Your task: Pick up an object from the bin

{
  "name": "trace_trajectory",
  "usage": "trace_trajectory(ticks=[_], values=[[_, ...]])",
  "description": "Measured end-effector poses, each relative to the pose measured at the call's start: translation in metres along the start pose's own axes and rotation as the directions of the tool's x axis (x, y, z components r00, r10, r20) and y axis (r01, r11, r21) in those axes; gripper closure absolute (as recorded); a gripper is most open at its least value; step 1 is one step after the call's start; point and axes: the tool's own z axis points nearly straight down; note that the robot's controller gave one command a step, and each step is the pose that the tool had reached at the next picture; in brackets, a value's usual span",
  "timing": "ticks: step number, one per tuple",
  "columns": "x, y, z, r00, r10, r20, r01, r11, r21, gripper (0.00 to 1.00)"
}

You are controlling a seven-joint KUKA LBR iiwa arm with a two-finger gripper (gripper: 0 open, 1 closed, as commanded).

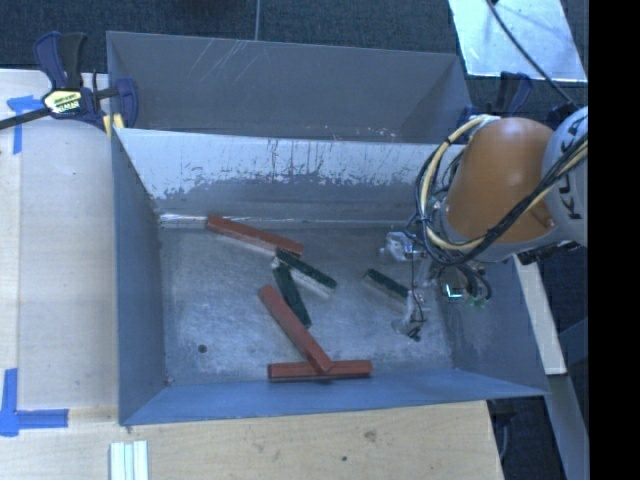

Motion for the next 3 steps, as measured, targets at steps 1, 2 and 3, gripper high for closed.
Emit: trace_trajectory(ticks=[1,2,3], values=[[-0.060,-0.059,0.061,0.967,-0.254,0.006,0.254,0.967,0.003,0.00],[-0.045,-0.036,0.059,0.963,-0.268,0.007,0.268,0.963,0.002,0.00],[-0.042,-0.012,0.060,0.961,-0.277,0.007,0.277,0.961,0.001,0.00]])
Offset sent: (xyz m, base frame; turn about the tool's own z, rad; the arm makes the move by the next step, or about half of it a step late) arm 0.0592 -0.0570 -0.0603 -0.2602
